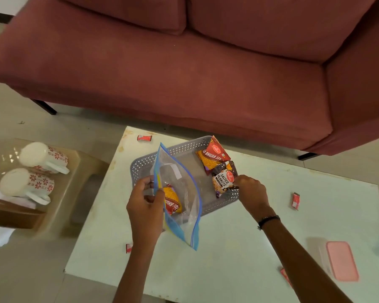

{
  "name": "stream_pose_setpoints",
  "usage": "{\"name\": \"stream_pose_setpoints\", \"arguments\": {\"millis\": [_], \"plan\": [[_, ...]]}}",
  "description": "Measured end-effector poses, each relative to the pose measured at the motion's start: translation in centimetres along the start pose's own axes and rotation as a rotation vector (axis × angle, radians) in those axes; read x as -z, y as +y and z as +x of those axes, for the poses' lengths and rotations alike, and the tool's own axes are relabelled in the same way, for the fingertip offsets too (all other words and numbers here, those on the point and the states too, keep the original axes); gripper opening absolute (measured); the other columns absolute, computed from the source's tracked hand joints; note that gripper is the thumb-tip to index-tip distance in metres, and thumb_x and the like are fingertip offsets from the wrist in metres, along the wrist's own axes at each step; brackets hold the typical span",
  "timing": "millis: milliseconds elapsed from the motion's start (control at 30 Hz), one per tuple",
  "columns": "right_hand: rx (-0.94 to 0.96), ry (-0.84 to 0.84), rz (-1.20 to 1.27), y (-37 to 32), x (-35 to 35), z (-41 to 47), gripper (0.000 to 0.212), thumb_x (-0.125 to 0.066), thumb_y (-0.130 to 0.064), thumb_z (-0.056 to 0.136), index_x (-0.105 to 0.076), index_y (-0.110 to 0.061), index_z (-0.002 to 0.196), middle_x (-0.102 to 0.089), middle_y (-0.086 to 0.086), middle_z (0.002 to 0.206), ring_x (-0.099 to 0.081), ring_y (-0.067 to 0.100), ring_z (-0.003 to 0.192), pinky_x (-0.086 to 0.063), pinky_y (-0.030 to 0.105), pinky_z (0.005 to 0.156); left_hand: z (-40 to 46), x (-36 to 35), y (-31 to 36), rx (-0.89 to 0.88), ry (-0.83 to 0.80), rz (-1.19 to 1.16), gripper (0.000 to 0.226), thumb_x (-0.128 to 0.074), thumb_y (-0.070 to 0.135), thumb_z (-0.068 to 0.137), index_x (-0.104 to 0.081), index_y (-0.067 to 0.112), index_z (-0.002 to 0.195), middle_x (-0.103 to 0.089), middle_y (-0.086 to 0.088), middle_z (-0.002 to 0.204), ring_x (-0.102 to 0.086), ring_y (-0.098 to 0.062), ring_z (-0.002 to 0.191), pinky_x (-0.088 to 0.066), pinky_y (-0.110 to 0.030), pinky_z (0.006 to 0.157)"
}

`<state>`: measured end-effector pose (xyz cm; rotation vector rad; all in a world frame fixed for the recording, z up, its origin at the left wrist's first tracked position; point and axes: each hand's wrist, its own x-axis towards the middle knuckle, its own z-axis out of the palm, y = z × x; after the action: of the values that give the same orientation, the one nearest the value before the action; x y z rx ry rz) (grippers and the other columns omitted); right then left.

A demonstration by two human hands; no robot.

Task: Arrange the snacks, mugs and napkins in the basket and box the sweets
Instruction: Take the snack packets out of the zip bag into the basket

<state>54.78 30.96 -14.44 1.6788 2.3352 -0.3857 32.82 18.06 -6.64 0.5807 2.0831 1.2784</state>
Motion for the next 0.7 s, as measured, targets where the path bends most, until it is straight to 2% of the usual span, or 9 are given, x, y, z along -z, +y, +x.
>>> {"name": "stream_pose_setpoints", "arguments": {"millis": [67,133,200,267,367,433,467,567,700], "plan": [[-0.089,0.013,0.178,-1.6,2.6,-1.6,0.029,-0.056,-0.019,0.091,-0.064,-0.014,0.119,-0.066,0.005,0.122,-0.065,0.024,0.103,-0.052,0.031,0.082,-0.1,0.3,0.2,0.005,-0.014,-0.020,0.023,-0.062,0.008,0.086,-0.060,0.014,0.108,-0.068,-0.009,0.107,-0.067,-0.026,0.090,-0.054,-0.023,0.064],[-0.099,0.119,0.514,-3.8,5.6,-3.8,0.018,-0.062,-0.015,0.087,-0.071,-0.012,0.103,-0.072,0.005,0.106,-0.067,0.018,0.086,-0.052,0.028,0.072,-0.3,0.7,0.5,0.005,-0.038,-0.026,0.021,-0.062,0.011,0.087,-0.059,0.018,0.106,-0.068,-0.007,0.107,-0.068,-0.025,0.091,-0.056,-0.027,0.066],[0.040,0.271,0.786,-7.0,8.6,-6.4,0.008,-0.069,-0.013,0.081,-0.074,-0.016,0.085,-0.071,-0.008,0.082,-0.063,0.005,0.069,-0.051,0.020,0.065,-0.5,1.0,0.6,-0.002,-0.055,-0.023,0.020,-0.062,0.012,0.087,-0.058,0.021,0.105,-0.067,-0.005,0.107,-0.067,-0.024,0.091,-0.056,-0.027,0.067],[0.211,0.252,0.921,-10.5,10.3,-8.2,0.007,-0.067,-0.014,0.078,-0.073,-0.017,0.076,-0.067,-0.017,0.071,-0.063,0.002,0.067,-0.050,0.012,0.063,-0.8,1.4,0.6,-0.011,-0.065,-0.025,0.020,-0.062,0.012,0.087,-0.059,0.020,0.106,-0.068,-0.005,0.106,-0.068,-0.023,0.090,-0.056,-0.027,0.068],[0.272,-0.080,0.661,-15.3,8.4,-6.6,0.017,-0.058,-0.011,0.083,-0.071,-0.005,0.073,-0.073,0.006,0.076,-0.066,0.016,0.072,-0.049,0.024,0.065,-1.2,2.0,0.4,-0.039,-0.057,-0.004,0.021,-0.062,0.013,0.087,-0.059,0.019,0.107,-0.066,0.001,0.104,-0.066,-0.021,0.092,-0.056,-0.028,0.074],[0.207,-0.266,0.392,-17.6,5.6,-4.1,0.019,-0.049,-0.010,0.092,-0.065,-0.004,0.083,-0.069,0.020,0.097,-0.065,0.033,0.092,-0.044,0.032,0.071,-1.6,2.4,0.2,-0.047,-0.050,-0.011,0.022,-0.062,0.014,0.088,-0.058,0.022,0.108,-0.065,0.006,0.103,-0.065,-0.020,0.094,-0.056,-0.031,0.077],[0.193,-0.316,0.312,-18.4,4.1,-3.1,0.022,-0.043,-0.010,0.096,-0.063,-0.001,0.097,-0.066,0.023,0.108,-0.061,0.037,0.101,-0.045,0.037,0.078,-1.8,2.6,0.1,-0.046,-0.045,-0.018,0.023,-0.061,0.014,0.088,-0.058,0.021,0.109,-0.065,0.006,0.104,-0.065,-0.020,0.095,-0.057,-0.033,0.078],[0.181,-0.396,0.282,-19.5,0.6,-1.7,0.030,-0.033,-0.009,0.100,-0.054,0.005,0.118,-0.058,0.025,0.122,-0.056,0.040,0.112,-0.043,0.040,0.090,-2.2,3.0,-0.4,-0.042,-0.030,-0.038,0.024,-0.061,0.012,0.088,-0.058,0.018,0.111,-0.066,0.002,0.105,-0.066,-0.024,0.096,-0.058,-0.039,0.080],[0.165,-0.309,0.276,-20.2,-2.2,-1.9,0.027,-0.041,-0.014,0.098,-0.058,-0.004,0.115,-0.064,0.019,0.114,-0.060,0.039,0.107,-0.047,0.039,0.084,-2.1,3.4,-0.9,-0.050,-0.015,-0.022,0.025,-0.062,0.016,0.088,-0.057,0.018,0.113,-0.063,0.007,0.104,-0.065,-0.021,0.097,-0.059,-0.037,0.080]]}}
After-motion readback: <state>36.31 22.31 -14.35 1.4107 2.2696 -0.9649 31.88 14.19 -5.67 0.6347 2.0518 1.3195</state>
